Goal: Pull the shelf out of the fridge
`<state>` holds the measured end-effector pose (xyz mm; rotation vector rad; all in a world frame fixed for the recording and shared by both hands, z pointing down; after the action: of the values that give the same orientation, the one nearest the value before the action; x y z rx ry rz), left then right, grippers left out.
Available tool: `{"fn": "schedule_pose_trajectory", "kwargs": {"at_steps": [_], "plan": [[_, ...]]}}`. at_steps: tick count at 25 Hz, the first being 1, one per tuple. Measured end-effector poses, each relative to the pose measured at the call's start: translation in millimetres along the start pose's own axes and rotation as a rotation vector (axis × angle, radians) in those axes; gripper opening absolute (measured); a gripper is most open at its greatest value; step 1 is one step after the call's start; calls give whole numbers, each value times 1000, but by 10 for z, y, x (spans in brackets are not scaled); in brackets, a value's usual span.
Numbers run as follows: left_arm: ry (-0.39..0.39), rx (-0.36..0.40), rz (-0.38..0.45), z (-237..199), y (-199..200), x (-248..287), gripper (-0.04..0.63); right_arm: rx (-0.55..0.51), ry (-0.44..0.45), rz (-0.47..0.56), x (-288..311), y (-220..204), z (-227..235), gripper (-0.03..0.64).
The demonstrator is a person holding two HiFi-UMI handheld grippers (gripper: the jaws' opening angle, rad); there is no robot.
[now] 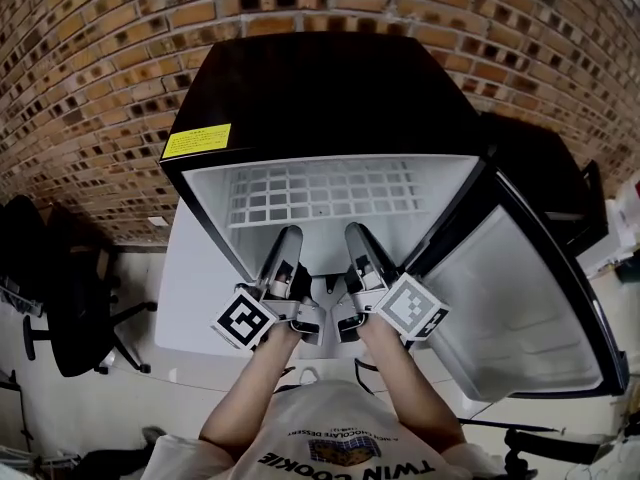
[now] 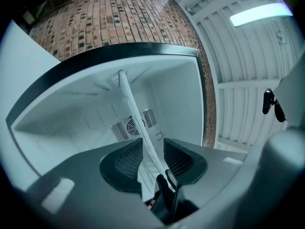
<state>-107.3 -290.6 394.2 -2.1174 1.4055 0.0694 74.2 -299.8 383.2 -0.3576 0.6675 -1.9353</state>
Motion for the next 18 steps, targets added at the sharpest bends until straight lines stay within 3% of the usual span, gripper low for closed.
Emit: {"fn": "schedule_pose_trajectory", "kwargs": {"at_steps": [5,9,18], "plan": [[5,-89,54,-71,61,101,127,97,-4,14,91,29,80,117],[16,-109,92,-124,126,166,136,150,6,35,167,49,91,135],[86,-197,196,-301,265,316,143,302,-78,98,365,138,256,169]]}}
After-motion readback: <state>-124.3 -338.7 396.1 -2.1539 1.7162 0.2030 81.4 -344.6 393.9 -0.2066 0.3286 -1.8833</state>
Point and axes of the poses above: the fingertips, and each gripper's own axes: x forward along the fingers, z to its right, y out of its top, the point moved 7 cm from there along -x, backward along the fingers, and after that the axes turned 5 degrees about -y, right-handed, at the moved point
